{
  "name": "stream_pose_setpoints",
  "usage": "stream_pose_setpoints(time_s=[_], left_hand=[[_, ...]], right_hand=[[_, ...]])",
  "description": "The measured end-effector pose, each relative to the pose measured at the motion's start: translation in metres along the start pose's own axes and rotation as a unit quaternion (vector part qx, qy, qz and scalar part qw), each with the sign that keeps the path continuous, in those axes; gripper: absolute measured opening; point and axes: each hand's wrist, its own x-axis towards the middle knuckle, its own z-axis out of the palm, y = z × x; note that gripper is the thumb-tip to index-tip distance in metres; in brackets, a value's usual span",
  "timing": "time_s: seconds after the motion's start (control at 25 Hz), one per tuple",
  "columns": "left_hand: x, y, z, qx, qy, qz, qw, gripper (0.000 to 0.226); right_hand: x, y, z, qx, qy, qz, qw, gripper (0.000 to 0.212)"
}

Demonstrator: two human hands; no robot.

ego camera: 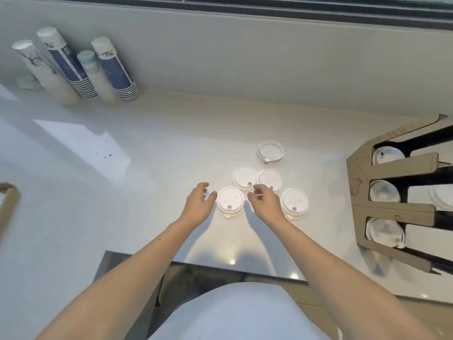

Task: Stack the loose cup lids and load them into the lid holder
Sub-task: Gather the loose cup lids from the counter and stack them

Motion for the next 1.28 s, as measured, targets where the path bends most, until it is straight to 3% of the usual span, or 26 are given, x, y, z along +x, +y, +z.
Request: stream_pose_setpoints(time_s=[0.24,0.56,0.92,1.28], left_hand=[[0.017,-0.012,-0.002,-0.021,-0.054,-0.057,0.997,0.053],[0.037,-0.021,0.008,-0.014,-0.089,-0.092,0.992,0.056],[0.052,-0.023,0.02,-0.048,-0.094,-0.131,0.986,0.057],[0.047,-0.02,0.022,-0.096,-0.046,-0.139,0.985,0.05]], right_hand=[[-0.001,-0.001,0.02,0.017,-0.001,0.092,0.996,0.045],[0.009,0.002,0.025,0.012,-0.006,0.115,0.993,0.048],[0.013,0.004,0.033,0.053,-0.017,0.139,0.989,0.046],[0.005,-0.002,0.035,0.082,0.012,0.123,0.989,0.043]])
